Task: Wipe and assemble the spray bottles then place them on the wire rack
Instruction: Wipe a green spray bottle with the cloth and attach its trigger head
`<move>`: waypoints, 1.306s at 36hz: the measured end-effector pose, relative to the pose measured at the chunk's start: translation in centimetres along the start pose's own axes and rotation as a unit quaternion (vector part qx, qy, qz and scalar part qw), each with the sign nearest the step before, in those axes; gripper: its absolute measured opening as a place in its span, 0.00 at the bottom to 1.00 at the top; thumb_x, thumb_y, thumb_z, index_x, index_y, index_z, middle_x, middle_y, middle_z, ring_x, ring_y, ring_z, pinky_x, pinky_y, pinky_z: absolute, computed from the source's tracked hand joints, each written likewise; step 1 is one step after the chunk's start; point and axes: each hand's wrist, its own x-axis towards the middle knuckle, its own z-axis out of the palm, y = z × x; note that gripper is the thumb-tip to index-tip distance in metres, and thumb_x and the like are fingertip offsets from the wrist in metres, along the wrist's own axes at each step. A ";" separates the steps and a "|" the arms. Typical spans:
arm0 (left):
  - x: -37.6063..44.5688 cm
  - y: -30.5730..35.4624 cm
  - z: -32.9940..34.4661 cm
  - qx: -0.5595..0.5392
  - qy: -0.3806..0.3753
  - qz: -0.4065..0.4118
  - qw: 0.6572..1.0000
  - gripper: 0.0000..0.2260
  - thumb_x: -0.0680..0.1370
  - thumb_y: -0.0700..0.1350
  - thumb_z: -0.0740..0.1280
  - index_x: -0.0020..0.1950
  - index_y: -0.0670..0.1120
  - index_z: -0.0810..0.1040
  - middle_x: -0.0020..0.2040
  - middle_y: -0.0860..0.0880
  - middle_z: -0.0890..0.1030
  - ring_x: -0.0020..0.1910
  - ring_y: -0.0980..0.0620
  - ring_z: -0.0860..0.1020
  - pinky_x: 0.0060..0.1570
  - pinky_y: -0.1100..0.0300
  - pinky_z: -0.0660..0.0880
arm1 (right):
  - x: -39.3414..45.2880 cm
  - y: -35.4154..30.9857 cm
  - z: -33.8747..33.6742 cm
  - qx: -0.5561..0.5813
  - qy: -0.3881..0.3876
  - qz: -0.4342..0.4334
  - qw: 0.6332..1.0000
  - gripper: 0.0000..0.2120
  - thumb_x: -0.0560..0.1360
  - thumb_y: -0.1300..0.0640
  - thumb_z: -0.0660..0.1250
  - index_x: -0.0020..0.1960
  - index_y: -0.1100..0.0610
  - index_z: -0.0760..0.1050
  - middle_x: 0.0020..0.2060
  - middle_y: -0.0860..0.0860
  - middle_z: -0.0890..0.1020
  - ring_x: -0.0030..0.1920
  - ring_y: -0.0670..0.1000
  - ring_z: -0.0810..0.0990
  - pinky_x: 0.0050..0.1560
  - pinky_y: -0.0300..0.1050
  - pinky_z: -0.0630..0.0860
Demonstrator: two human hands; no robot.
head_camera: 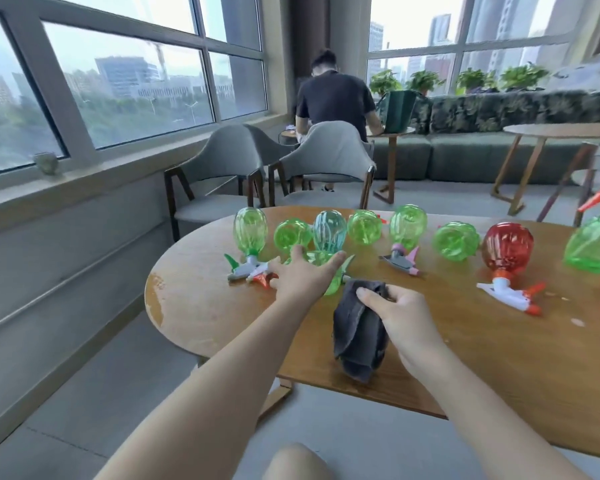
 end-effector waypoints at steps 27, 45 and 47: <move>-14.9 2.6 8.9 -0.302 -0.001 0.156 0.941 0.43 0.67 0.50 0.84 0.71 0.60 0.58 0.60 0.62 0.72 0.60 0.61 0.75 0.54 0.69 0.68 | -7.4 -0.6 -13.9 0.150 0.132 -0.041 0.979 0.04 0.79 0.57 0.72 0.51 0.55 0.85 0.44 0.54 0.88 0.47 0.56 0.85 0.48 0.51 0.77; -15.7 8.7 18.7 -0.381 -0.225 0.217 0.870 0.37 0.66 0.55 0.79 0.73 0.60 0.69 0.66 0.58 0.80 0.63 0.61 0.79 0.56 0.64 0.75 | -5.3 0.7 -23.7 0.117 0.225 -0.089 0.963 0.05 0.79 0.54 0.71 0.52 0.50 0.85 0.46 0.51 0.88 0.49 0.54 0.86 0.51 0.55 0.81; -15.0 9.0 19.4 -0.386 -0.256 0.206 0.862 0.37 0.65 0.52 0.82 0.71 0.55 0.72 0.60 0.54 0.84 0.60 0.54 0.83 0.58 0.55 0.78 | -4.8 1.0 -24.0 0.142 0.216 -0.073 0.963 0.06 0.79 0.55 0.70 0.53 0.50 0.85 0.47 0.52 0.88 0.50 0.55 0.87 0.54 0.57 0.81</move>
